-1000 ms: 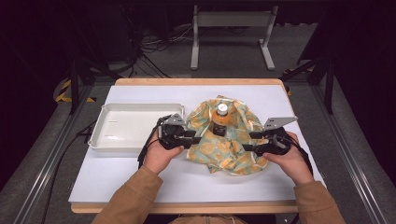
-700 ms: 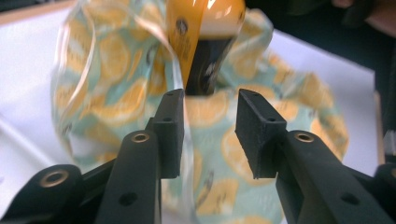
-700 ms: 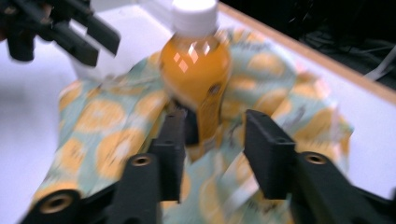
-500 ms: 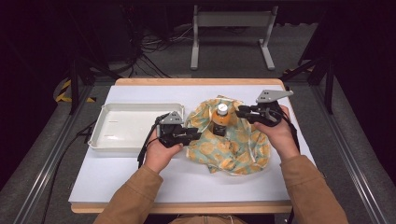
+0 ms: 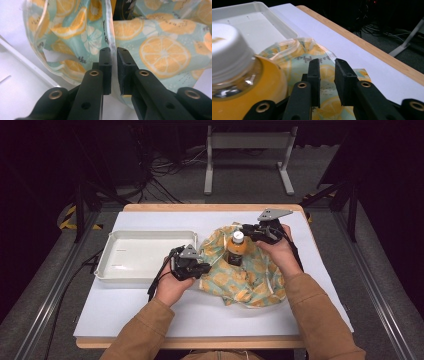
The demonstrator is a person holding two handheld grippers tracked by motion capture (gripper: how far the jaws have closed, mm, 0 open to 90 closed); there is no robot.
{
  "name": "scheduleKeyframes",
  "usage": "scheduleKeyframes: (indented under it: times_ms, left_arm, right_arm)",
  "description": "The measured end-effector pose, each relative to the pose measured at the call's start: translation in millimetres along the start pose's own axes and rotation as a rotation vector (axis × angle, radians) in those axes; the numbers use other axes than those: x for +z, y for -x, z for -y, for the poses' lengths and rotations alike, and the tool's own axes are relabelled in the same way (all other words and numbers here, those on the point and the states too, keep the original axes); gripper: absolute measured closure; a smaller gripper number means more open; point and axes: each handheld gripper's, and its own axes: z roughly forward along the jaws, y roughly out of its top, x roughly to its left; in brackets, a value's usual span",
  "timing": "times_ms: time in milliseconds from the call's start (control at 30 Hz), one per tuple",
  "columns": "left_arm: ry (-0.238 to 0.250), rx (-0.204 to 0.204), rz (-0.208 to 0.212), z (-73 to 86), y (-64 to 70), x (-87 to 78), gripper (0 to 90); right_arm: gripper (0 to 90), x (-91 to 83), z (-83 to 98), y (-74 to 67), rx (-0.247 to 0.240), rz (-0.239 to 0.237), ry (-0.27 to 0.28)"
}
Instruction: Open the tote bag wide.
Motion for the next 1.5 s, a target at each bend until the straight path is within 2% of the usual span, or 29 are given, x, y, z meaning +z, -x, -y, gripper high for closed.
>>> scheduleKeyframes:
  times_ms: [133,267,400,500,567,700,867,1067,1167,1333,1367,1400,1500]
  left_arm:
    - [-0.017,0.0,0.004,4.0,0.0,1.5,82.6]
    - [-0.035,-0.008,0.011,7.9,0.2,3.5,82.6]
    - [-0.078,-0.003,0.018,10.2,1.1,8.4,82.4]
    - [-0.114,-0.011,0.022,12.9,2.6,12.3,82.5]
    - [-0.126,-0.008,0.023,13.8,2.9,13.7,82.6]
    - [-0.158,-0.006,0.025,15.7,4.9,18.0,82.8]
    - [-0.17,-0.005,0.026,16.1,6.3,21.0,82.5]
    - [-0.131,-0.014,0.035,13.6,5.1,16.3,78.2]
    - [-0.082,-0.009,0.044,9.2,3.7,8.1,70.1]
    - [-0.016,-0.006,0.085,1.5,3.8,-6.2,63.9]
    - [-0.016,-0.006,0.085,1.5,3.8,-6.2,61.7]
    - [0.01,-0.014,0.103,0.0,4.1,-10.7,61.4]
    - [0.024,-0.011,0.105,-3.4,3.9,-14.5,55.7]
  right_arm:
    - [70.9,10.3,5.9,3.8,0.02,0.006,-0.019]
    - [66.8,23.3,16.6,8.8,0.035,0.028,-0.067]
    - [62.8,29.9,23.0,10.5,0.04,0.041,-0.096]
    - [59.6,37.1,32.4,12.8,0.042,0.049,-0.154]
    - [58.9,38.0,34.3,13.0,0.042,0.051,-0.165]
    - [56.5,41.2,45.0,14.6,0.036,0.07,-0.228]
    - [54.2,39.4,52.9,17.8,0.03,0.099,-0.274]
    - [50.9,35.1,54.9,18.1,0.021,0.118,-0.28]
    - [48.2,30.2,52.6,16.6,0.033,0.118,-0.249]
    - [45.3,17.2,46.5,14.7,0.038,0.12,-0.201]
    - [44.5,13.0,44.4,14.5,0.039,0.121,-0.186]
    - [43.6,8.2,42.1,14.2,0.046,0.12,-0.171]
    - [41.4,-4.9,36.8,13.7,0.068,0.12,-0.124]
